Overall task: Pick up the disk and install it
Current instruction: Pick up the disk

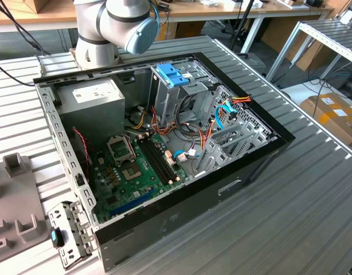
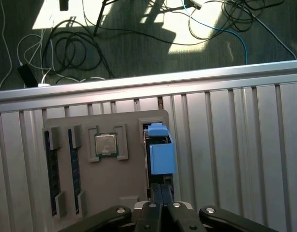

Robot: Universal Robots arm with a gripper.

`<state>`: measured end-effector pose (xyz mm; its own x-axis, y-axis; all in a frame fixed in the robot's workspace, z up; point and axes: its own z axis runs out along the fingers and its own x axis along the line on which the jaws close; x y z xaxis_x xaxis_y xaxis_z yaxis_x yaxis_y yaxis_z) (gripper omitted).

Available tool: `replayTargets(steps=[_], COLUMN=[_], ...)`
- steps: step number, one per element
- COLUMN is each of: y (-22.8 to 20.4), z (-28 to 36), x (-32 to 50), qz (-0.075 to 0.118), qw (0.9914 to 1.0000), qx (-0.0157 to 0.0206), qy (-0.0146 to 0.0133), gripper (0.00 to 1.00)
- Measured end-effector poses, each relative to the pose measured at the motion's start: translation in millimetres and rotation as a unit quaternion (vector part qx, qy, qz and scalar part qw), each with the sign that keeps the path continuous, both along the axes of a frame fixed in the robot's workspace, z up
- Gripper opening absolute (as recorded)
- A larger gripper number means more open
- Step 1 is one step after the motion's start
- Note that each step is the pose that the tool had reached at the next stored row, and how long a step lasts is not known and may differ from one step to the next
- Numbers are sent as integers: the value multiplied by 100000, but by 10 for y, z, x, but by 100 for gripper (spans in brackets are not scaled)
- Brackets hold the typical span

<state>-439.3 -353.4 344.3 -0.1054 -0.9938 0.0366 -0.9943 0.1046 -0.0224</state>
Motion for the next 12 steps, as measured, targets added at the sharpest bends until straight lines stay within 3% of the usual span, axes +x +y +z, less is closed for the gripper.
replayTargets(steps=[9, 10, 11, 12], y=[4, 4, 3, 4], z=[-11, -11, -11, -11], x=[7, 7, 8, 8], qz=[-6, -6, -5, -6], qw=[100000, 100000, 100000, 100000], qx=[-14, -13, -13, -13], qy=[7, 6, 7, 9], gripper=[11, 17, 29, 29])
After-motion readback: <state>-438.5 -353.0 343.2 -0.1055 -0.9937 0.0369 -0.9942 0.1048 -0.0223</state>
